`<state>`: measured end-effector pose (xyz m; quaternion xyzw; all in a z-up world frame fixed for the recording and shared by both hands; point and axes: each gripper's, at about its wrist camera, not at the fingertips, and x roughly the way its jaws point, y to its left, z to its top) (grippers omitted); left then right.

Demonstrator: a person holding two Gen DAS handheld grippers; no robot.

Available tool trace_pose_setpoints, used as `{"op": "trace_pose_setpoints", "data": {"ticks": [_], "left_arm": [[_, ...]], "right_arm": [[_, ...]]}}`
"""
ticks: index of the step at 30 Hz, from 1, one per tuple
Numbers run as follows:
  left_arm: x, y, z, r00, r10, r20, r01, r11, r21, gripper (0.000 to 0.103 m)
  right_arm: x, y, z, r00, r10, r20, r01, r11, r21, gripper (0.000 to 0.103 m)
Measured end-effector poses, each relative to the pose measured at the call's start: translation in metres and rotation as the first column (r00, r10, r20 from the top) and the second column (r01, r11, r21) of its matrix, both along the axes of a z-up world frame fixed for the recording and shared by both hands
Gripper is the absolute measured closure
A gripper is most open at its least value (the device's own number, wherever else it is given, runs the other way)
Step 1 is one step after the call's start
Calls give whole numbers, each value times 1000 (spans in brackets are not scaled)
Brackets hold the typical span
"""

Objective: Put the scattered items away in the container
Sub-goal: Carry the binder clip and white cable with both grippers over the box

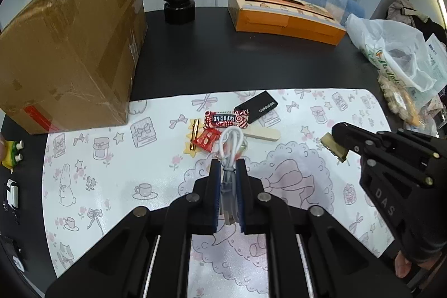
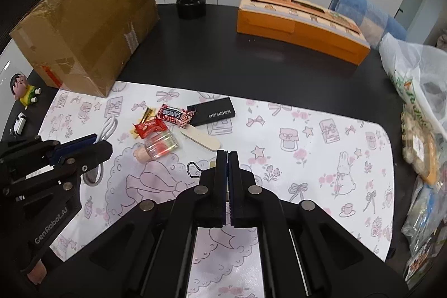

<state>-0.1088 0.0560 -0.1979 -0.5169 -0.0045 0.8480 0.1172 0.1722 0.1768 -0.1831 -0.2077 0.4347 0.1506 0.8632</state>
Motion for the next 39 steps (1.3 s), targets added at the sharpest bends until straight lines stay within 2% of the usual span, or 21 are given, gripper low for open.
{"op": "trace_pose_setpoints", "data": {"ticks": [10, 15, 24, 39], "left_arm": [[-6, -4, 38, 999, 7, -45, -6, 999, 32, 93], [-12, -7, 66, 997, 6, -82, -3, 999, 42, 93], [-23, -20, 108, 990, 24, -137, -16, 998, 57, 93], [-39, -77, 157, 977, 92, -191, -81, 995, 62, 93]], "right_arm": [[-10, 6, 27, 1000, -9, 18, 9, 1000, 16, 102], [-13, 18, 55, 999, 0, 50, -1, 1000, 25, 102], [-17, 51, 99, 994, 34, 106, -38, 999, 37, 102], [-20, 122, 137, 983, 114, 146, -121, 992, 35, 102]]}}
